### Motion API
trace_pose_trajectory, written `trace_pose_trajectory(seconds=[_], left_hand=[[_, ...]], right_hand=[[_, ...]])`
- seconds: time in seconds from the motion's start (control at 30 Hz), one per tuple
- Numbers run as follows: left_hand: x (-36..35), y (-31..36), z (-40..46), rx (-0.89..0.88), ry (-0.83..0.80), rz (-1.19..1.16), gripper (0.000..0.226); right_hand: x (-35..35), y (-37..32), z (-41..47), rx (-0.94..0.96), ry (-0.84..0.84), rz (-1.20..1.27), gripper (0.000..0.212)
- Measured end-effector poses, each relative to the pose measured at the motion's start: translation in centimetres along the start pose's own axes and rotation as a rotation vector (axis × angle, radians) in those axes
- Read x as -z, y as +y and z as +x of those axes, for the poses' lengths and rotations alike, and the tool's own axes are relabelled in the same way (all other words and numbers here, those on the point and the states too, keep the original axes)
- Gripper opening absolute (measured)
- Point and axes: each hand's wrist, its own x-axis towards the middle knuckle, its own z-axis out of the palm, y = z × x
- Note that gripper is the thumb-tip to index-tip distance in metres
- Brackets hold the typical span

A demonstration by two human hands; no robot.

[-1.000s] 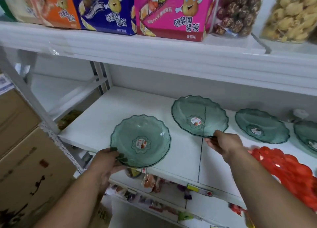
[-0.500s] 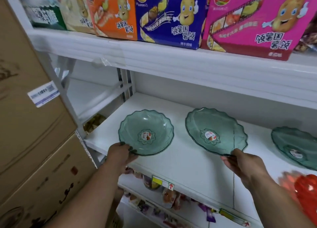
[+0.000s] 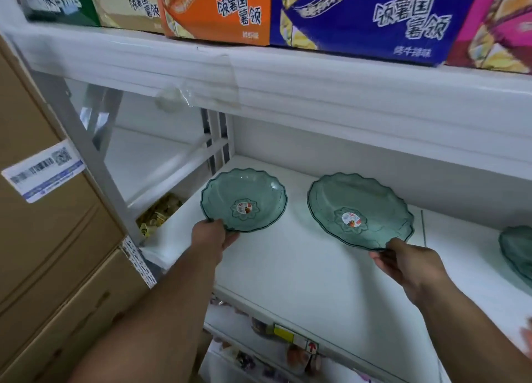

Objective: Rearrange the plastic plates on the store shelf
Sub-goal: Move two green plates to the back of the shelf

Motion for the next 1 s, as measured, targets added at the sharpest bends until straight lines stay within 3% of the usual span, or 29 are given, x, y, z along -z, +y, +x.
trace_pose_trajectory(seconds=[0.47, 0.87, 1.0], left_hand=[[-3.8, 2.1, 9.7, 0.014, -0.036, -0.061, 0.027], [-4.6, 2.2, 12.4, 0.004, -0.147, -0.149, 0.031], [-4.0, 2.0, 11.9, 0.005, -0.132, -0.197, 0.043]], right_hand=[[-9.3, -0.6, 4.6, 0.063, -0.011, -0.011, 0.020], [-13.8, -1.1, 6.7, 0.043, -0.067, -0.046, 0.020], [-17.0, -1.1, 7.1, 0.039, -0.123, -0.079, 0.020]])
